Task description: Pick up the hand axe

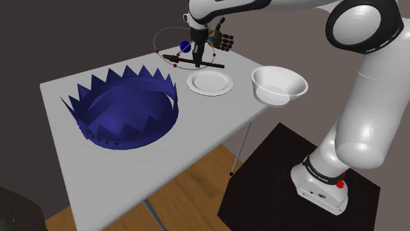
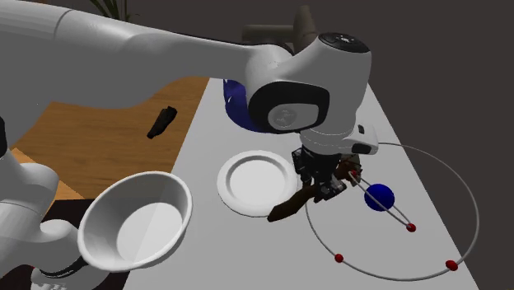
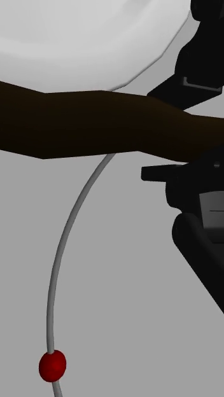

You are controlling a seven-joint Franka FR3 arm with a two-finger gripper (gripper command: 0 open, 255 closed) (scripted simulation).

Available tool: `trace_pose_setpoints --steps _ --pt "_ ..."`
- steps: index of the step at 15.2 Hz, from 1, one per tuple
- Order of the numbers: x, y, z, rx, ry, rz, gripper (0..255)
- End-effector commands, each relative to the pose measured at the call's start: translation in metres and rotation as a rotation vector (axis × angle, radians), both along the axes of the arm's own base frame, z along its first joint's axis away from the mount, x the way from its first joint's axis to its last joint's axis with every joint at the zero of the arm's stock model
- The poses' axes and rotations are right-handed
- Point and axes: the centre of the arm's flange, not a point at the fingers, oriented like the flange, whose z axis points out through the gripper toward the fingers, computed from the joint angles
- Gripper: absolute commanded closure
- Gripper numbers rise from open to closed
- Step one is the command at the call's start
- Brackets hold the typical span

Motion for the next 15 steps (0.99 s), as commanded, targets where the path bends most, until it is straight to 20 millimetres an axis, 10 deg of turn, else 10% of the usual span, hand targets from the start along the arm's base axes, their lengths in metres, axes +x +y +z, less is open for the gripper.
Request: trace_pose_setpoints --steps 1,15 --pt "0.0 0.0 0.009 0.0 0.0 0.0 255" --pt "0.0 0.0 0.073 0.0 0.0 0.0 255"
